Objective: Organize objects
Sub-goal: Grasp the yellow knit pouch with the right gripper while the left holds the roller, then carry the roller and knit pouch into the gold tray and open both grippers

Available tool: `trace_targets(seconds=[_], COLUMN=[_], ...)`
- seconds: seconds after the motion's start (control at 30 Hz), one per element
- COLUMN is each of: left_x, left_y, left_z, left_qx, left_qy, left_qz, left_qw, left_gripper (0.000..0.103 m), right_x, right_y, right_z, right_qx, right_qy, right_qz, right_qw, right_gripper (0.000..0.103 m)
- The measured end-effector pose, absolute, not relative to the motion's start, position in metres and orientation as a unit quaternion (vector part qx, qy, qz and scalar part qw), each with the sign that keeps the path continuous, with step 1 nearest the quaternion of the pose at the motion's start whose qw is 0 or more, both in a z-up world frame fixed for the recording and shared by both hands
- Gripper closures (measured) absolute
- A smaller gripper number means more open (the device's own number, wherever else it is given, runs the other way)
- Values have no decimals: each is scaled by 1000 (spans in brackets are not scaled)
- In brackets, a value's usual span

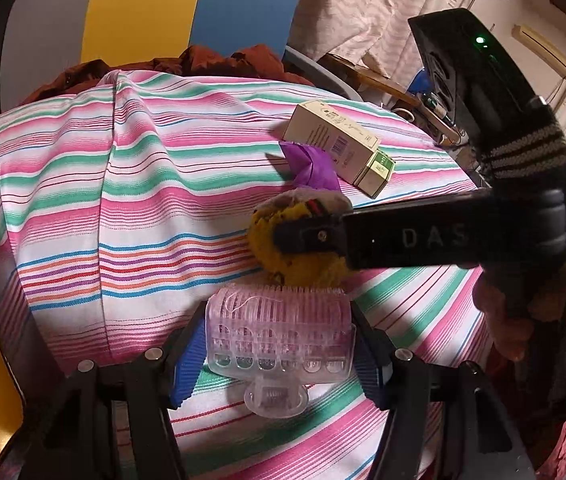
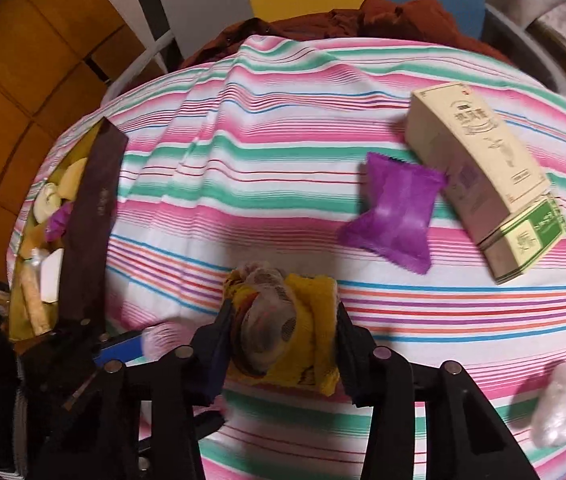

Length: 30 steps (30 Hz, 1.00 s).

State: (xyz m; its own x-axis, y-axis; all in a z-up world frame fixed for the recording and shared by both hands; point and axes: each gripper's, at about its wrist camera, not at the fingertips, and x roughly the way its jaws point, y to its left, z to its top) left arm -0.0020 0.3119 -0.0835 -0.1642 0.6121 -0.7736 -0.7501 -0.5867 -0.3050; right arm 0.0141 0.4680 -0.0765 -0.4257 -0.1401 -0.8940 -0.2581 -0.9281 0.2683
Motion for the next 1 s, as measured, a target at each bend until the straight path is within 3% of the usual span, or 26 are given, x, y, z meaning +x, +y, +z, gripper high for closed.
trace_targets(seconds=[1.0], left_x=[25], left_y=[274], left_z=[-40], left_qx=[-425], left_qy=[71], left_qz=[783], left_qw=[448], left_gripper=[38], right_x=[17], right_y=[466], right_z=[-73], right_qx=[-530], right_qy=[122], right_qz=[836], right_qw=[77], right_gripper=[58])
